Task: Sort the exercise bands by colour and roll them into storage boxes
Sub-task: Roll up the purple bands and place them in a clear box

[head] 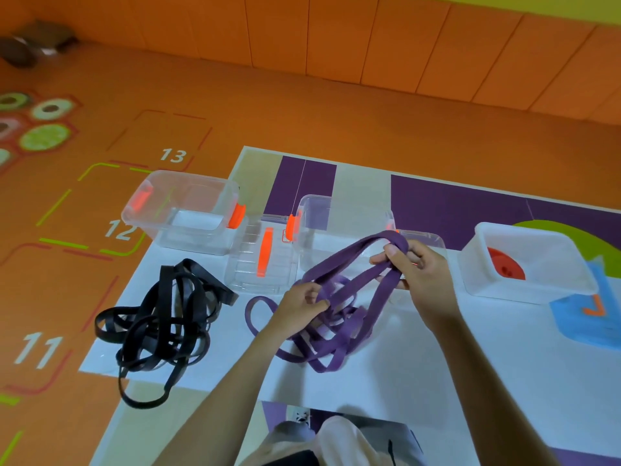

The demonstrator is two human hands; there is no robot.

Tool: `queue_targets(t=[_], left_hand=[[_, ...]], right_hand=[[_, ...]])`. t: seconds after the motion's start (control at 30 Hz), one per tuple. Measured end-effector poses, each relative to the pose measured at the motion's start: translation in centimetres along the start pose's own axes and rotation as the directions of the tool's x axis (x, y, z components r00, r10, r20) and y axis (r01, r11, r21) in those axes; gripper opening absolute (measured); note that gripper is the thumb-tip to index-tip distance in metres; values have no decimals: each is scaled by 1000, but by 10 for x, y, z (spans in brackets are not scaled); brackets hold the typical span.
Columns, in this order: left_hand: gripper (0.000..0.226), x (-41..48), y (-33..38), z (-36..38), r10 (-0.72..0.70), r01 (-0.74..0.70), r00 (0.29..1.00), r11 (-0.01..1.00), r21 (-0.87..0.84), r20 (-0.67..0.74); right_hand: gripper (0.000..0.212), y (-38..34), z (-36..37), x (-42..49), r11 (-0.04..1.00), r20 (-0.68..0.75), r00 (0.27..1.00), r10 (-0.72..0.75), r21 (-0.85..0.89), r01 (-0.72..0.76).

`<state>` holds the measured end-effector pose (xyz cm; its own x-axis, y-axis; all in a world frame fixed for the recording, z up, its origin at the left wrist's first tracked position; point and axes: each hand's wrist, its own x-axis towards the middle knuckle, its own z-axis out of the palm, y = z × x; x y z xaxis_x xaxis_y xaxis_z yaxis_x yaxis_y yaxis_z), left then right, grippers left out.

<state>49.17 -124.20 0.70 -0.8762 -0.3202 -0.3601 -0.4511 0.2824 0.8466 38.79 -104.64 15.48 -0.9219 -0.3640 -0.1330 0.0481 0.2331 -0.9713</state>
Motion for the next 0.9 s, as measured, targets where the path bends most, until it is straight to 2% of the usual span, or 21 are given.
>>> queue_targets(t=[0.07,0.17,0.27,0.37,0.5,0.67,0.73,0.8,0.9], left_hand=[[9,-3,0,-13,11,-11,1000,1000,21,-16],[12,-8,4,-38,21,-19,998,999,30,-60],[10,-11,9,-62,3,-7,997,999,-44,-77],[12,-13,10,-80,-43,22,988,990,-140,-151],[13,-14,5,-94,-46,16,978,989,-144,-205],[11,-15,-10,-103,-122,76,965,977,-199,-233],[17,-15,-16,-102,-172,116,959,963,-242,-223],[32,-13,-22,-97,-226,159,949,945,-287,-218],[42,-7,-30,-86,-195,186,962,981,-60,-194]], right_hand=[[18,-1,-3,1,1000,-29,1000,-8,1,8],[17,-5,-6,2,999,-54,998,-33,1,34],[19,-11,-9,2,997,-71,995,-73,-17,72],[20,-20,-14,2,993,-93,989,-116,-36,113],[16,-29,-17,0,986,-97,983,-154,-85,146],[16,-35,-25,-1,982,-124,976,-182,-71,174],[16,-38,-28,-1,980,-129,973,-193,-62,187],[17,-43,-27,-3,977,-117,970,-213,-45,209],[17,-55,-22,-6,967,-82,963,-255,-10,255]])
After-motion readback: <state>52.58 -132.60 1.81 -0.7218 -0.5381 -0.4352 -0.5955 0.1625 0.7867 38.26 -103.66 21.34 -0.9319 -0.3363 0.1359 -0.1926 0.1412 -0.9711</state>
